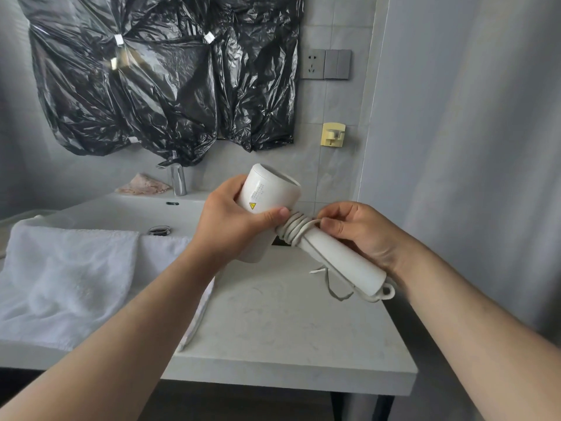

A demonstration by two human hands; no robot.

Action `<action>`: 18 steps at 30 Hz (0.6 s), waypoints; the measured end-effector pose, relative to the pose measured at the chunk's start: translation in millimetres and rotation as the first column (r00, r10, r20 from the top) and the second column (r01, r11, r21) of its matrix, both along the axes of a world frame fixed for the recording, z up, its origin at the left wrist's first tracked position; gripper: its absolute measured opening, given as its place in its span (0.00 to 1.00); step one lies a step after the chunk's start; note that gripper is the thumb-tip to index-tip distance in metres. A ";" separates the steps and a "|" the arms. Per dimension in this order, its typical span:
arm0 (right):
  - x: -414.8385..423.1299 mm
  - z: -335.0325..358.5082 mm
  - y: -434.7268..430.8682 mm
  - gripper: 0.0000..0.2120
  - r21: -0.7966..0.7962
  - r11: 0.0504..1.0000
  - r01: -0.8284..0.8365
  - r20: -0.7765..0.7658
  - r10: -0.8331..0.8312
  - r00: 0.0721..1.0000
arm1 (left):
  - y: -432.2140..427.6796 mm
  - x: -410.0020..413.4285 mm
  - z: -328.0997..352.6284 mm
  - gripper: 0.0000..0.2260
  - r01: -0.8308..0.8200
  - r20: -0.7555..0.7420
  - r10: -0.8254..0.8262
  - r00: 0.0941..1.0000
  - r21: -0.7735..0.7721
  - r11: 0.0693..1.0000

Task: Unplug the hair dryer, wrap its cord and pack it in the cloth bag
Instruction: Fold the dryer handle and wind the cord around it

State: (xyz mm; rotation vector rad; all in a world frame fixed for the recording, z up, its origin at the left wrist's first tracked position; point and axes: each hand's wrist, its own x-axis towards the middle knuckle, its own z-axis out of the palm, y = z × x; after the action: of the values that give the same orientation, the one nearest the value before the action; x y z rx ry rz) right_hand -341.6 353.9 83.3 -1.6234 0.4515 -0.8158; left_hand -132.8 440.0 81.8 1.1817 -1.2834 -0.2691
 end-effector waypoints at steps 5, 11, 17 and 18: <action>2.2 -4.5 -10.7 0.27 0.055 0.997 -0.060 -0.020 0.061 0.998 | -1.6 -1.9 -4.0 0.25 0.115 -0.171 -0.109 0.979 0.026 0.993; 23.8 -38.9 -0.7 0.09 0.291 0.954 0.077 0.114 -0.114 0.987 | -3.5 -10.3 7.2 0.27 0.094 -0.300 -0.083 0.950 0.025 0.995; 51.4 -43.6 19.4 0.14 -0.518 0.760 0.393 -0.201 -0.554 0.808 | -10.3 -16.0 5.5 0.24 -0.028 -0.412 0.033 0.910 0.020 0.999; 54.1 -44.1 21.3 0.13 -0.576 0.734 0.360 -0.238 -0.572 0.785 | -11.8 -16.0 3.9 0.25 -0.076 -0.417 0.080 0.905 0.027 0.997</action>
State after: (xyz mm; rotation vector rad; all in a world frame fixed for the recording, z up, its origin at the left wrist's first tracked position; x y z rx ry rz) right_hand -287.5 375.2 39.2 -2.2302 1.0615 -1.0431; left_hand -148.8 428.2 85.7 1.1075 -0.8569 -0.4452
